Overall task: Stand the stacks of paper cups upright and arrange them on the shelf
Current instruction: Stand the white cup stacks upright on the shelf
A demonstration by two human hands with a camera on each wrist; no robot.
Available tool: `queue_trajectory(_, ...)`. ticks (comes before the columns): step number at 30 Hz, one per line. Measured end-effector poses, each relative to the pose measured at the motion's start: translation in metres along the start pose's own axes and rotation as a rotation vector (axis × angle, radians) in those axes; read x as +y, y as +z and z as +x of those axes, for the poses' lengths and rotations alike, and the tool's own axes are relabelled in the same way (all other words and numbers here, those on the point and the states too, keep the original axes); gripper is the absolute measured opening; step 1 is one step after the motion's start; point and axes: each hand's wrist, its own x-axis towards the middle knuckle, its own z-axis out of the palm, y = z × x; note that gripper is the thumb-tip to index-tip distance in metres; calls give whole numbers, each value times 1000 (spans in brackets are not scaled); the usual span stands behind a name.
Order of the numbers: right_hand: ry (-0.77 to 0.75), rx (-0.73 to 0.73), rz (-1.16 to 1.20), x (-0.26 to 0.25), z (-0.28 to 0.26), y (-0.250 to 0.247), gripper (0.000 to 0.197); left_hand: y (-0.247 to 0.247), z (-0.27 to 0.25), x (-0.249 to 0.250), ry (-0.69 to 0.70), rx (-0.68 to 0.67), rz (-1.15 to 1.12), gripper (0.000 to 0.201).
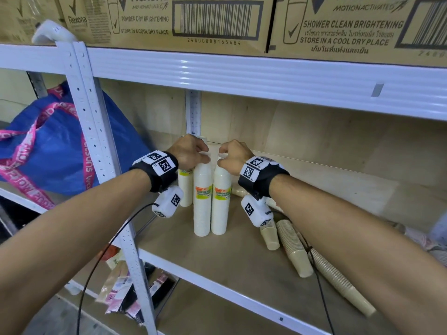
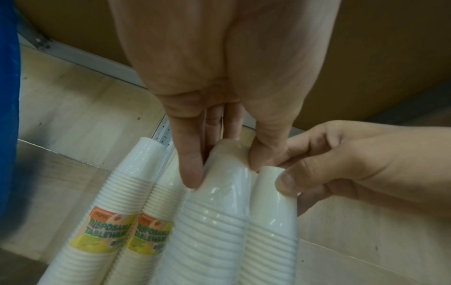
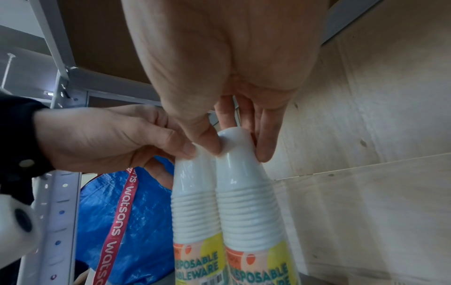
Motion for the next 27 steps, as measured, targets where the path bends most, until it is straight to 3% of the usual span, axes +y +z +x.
queue_trajectory(13,-85,131,102,-22,25,-5,29,-32,15,-17,-48,133,39,35)
queue_trajectory(21,-124,108,84,-34,43,17,37,-35,19,-33,-82,187,62,35)
queue_trajectory(27,-118,78,58,-41,54,33,28,-29,25,-48,-105,161,53,37)
